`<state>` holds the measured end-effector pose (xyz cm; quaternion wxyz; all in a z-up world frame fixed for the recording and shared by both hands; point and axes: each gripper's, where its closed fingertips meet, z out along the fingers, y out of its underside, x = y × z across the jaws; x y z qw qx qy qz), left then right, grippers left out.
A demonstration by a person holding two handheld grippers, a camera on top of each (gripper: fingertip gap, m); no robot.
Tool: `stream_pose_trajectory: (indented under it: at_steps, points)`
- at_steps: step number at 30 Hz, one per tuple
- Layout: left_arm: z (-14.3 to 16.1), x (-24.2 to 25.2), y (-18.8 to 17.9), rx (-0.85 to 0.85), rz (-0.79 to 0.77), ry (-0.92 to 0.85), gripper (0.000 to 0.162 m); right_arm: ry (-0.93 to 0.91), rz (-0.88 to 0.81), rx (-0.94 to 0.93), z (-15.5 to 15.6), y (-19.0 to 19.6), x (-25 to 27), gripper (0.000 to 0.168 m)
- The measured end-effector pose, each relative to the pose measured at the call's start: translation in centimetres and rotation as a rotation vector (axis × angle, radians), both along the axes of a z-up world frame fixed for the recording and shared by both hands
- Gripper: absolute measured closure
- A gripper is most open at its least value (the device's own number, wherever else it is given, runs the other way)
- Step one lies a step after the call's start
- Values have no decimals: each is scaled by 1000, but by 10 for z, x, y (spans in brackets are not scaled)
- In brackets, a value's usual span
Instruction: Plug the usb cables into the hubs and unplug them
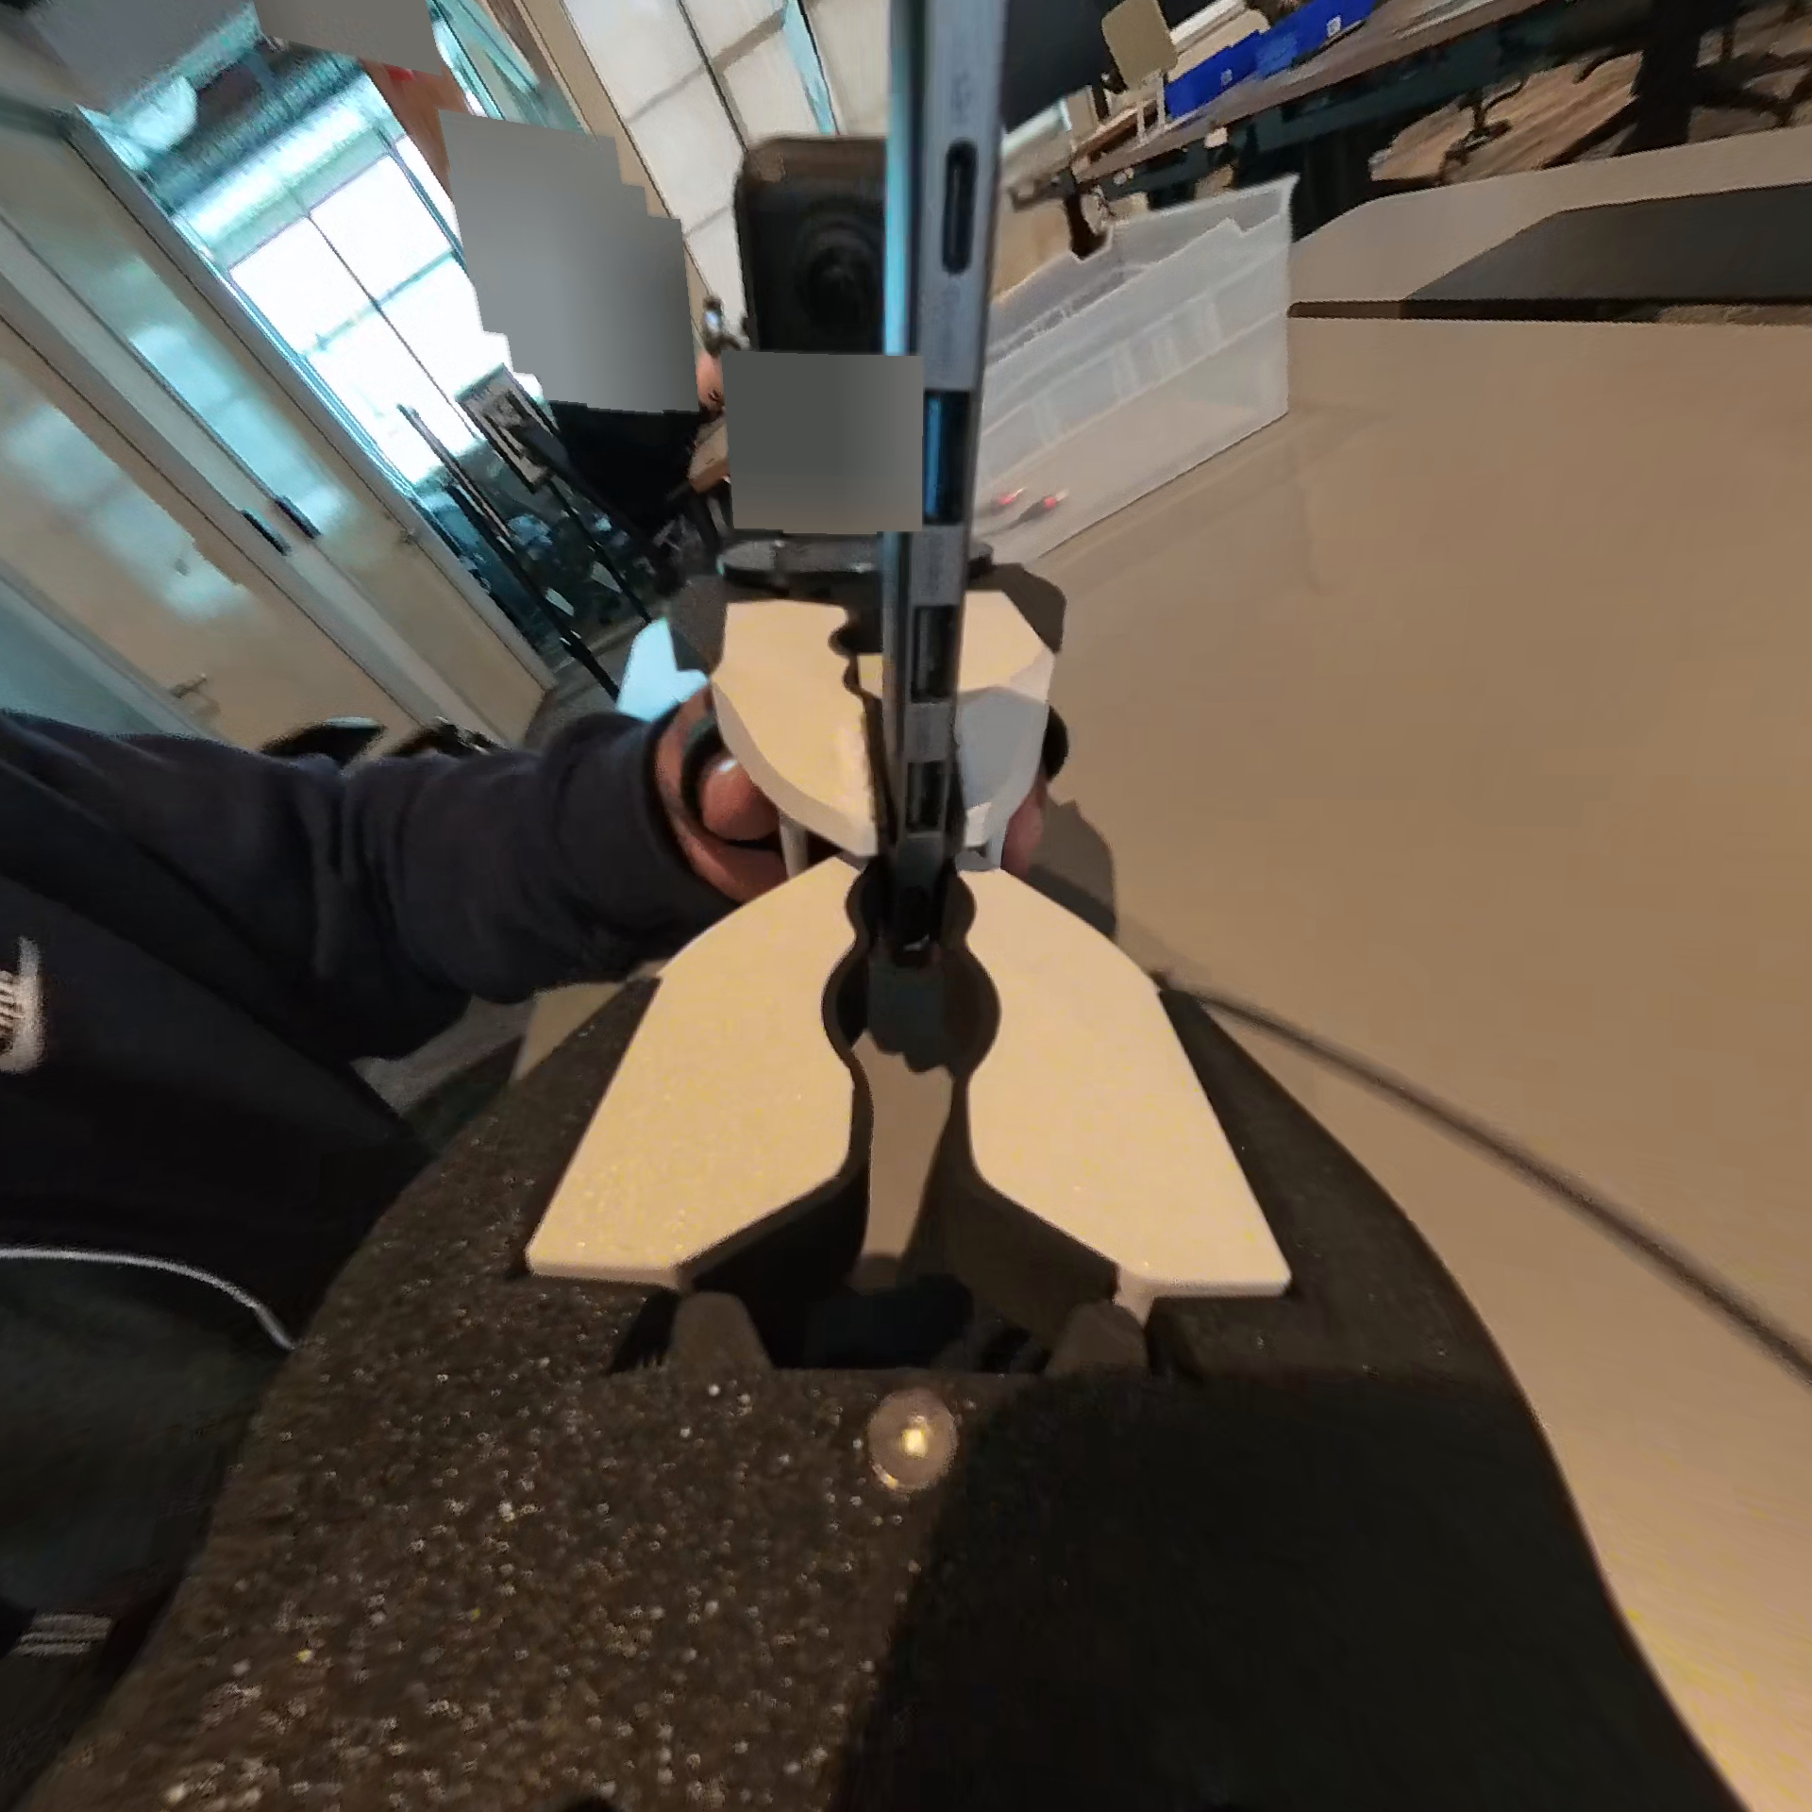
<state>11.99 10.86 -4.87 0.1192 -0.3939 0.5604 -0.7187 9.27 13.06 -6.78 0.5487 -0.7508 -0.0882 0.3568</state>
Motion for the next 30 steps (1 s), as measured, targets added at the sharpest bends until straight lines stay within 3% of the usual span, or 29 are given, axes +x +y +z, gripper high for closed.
stream_pose_trajectory:
  at_steps: [5,11,23,30]
  points:
    - [8,1,21,24,102,-22,153,-311,-25,-19,-11,-3,11,154]
    - [-2,4,51,147,245,59,152,-826,94,-148,-50,-29,33,151]
    - [-30,8,40,408,252,141,153,-829,178,-163,-69,-35,25,152]
    - [-28,10,34,400,247,90,153,-833,181,-158,-75,-32,17,152]
